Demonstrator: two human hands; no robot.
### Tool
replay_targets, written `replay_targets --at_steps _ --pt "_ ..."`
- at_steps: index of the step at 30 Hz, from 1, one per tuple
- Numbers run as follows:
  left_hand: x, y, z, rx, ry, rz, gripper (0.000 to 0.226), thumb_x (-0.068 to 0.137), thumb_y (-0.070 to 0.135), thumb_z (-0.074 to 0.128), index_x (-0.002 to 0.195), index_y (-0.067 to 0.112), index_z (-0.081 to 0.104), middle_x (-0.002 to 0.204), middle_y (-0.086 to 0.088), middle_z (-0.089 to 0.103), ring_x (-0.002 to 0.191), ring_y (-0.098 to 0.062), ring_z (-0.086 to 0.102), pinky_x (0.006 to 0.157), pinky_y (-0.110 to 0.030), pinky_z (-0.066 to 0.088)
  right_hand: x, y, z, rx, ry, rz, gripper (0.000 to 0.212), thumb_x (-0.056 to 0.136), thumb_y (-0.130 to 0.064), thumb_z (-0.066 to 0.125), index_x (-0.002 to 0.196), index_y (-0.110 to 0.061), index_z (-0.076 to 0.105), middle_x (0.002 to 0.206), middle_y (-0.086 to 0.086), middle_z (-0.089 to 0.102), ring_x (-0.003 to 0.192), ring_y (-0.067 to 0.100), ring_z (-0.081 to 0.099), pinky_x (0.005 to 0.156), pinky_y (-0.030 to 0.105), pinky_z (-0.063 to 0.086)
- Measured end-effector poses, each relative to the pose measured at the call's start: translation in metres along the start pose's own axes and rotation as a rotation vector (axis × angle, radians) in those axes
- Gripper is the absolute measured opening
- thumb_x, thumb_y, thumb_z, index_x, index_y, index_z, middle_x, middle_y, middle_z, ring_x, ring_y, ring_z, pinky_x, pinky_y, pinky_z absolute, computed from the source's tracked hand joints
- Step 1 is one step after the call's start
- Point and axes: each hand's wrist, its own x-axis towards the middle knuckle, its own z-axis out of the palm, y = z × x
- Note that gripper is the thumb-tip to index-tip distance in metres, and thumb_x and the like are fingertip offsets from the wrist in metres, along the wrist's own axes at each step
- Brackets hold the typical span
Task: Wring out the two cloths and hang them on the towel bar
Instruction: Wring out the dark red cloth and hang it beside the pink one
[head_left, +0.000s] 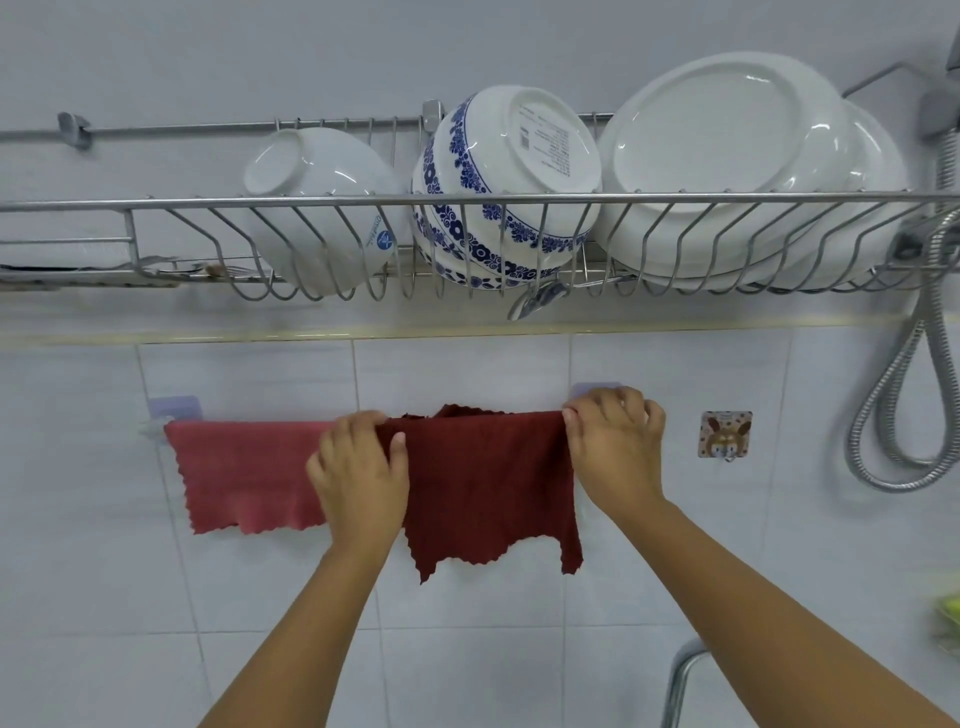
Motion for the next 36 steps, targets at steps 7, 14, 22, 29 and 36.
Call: replay_targets --at_steps 7,14,22,29,36 --pt "-0.004 -0.006 0.0 -0.131 -0.1 -0.231 0.024 0.088 0.042 0.062 0.096 0.021 0.069 0.098 -0.002 0.064 0.102 -0.025 0.055 0.088 -0.041 0.035 0.005 0.012 -0.002 0.153 0.066 0.019 0.021 0.092 -0.01 0.049 0.099 -0.02 0.065 0.097 -0.002 0.07 0.109 0.025 0.053 0.097 0.039 0.024" --pt "0.014 0.007 -0.014 -0.196 -0.006 -0.2 0.016 0.09 0.032 0.057 0.084 0.021 0.067 0.092 0.001 0.064 0.096 -0.023 0.056 0.089 -0.041 0.036 0.006 0.0 -0.014 0.098 0.002 0.007 0.022 0.087 -0.01 0.049 0.097 -0.02 0.067 0.094 -0.002 0.07 0.112 0.021 0.053 0.104 0.042 0.017" --pt "0.033 0.007 -0.016 0.055 0.001 0.055 0.011 0.09 0.022 0.06 0.097 0.016 0.066 0.097 -0.006 0.066 0.095 -0.028 0.059 0.082 -0.042 0.041 0.009 0.009 -0.008 0.055 0.084 0.027 0.012 0.088 -0.017 0.061 0.093 -0.022 0.071 0.119 0.005 0.06 0.112 0.026 0.042 0.095 0.042 0.024" --pt "-0.015 0.014 0.001 0.134 -0.125 0.279 0.049 0.095 0.038 0.028 0.126 0.019 0.061 0.129 0.003 0.063 0.126 -0.015 0.054 0.117 -0.051 0.013 -0.019 -0.009 -0.009 0.028 0.022 -0.038 0.035 0.095 -0.037 0.038 0.11 -0.024 0.066 0.112 -0.005 0.069 0.119 0.019 0.054 0.109 0.048 0.017" --pt "0.01 0.017 -0.001 0.329 -0.343 0.251 0.06 0.099 0.045 0.006 0.151 0.021 0.024 0.16 0.003 0.022 0.149 -0.015 0.012 0.112 -0.063 -0.011 -0.018 -0.011 -0.006 -0.049 -0.104 -0.036 0.054 0.098 -0.048 0.024 0.136 -0.022 0.052 0.137 -0.005 0.057 0.14 0.023 0.037 0.113 0.055 -0.001"
